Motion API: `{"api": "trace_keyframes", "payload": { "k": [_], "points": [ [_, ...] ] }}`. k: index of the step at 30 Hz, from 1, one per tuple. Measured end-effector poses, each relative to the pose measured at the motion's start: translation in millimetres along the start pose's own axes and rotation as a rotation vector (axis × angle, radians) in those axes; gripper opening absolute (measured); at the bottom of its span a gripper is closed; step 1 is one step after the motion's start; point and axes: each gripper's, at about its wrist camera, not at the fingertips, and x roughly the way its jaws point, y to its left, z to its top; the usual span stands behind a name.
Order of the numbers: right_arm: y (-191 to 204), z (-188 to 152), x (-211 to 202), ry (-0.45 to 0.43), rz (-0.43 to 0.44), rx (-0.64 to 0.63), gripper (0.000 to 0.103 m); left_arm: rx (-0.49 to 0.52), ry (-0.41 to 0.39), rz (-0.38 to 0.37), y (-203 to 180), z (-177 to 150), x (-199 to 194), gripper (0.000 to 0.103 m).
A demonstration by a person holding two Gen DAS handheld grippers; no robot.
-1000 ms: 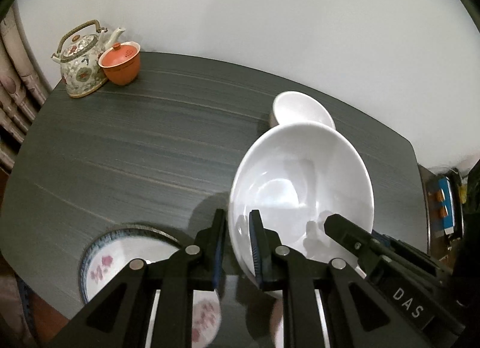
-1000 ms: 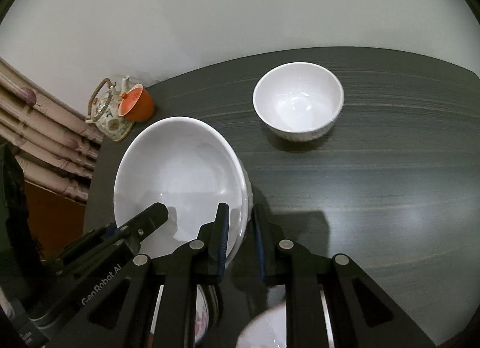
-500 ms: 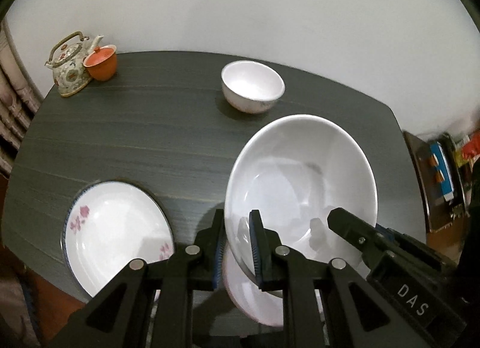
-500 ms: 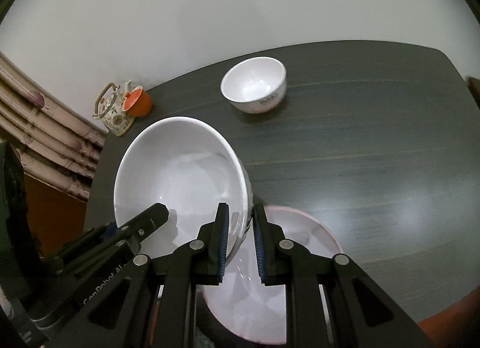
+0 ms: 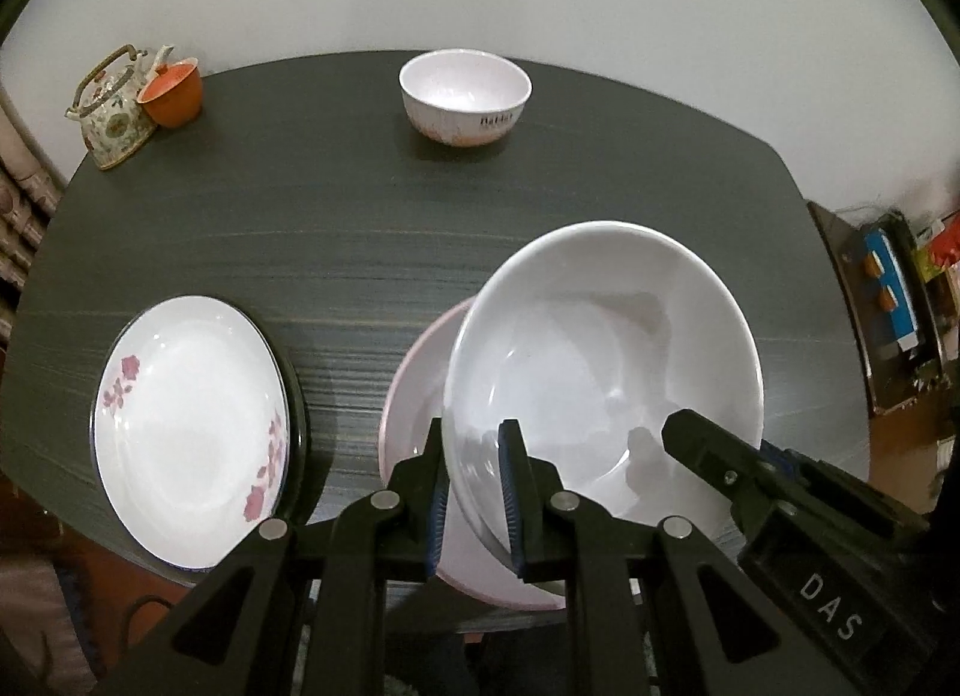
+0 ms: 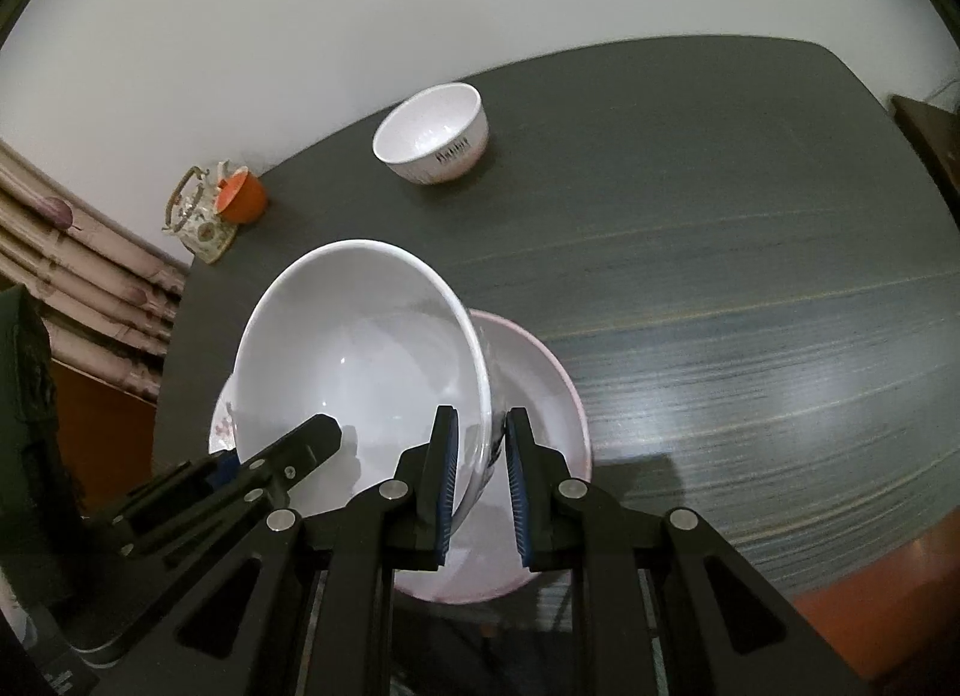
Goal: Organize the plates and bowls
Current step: 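Lift the white bowl with both tools and carry it over the pink-rimmed bowl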
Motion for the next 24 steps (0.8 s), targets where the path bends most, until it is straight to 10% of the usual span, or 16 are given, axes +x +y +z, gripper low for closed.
{"api": "trace_keyframes", "payload": {
  "k": [24],
  "points": [
    [-6,-17,43,0.100,-0.085,-0.021,0.016,0.011,0.109,0.030,-1,-9,44,0.016]
  ]
}}
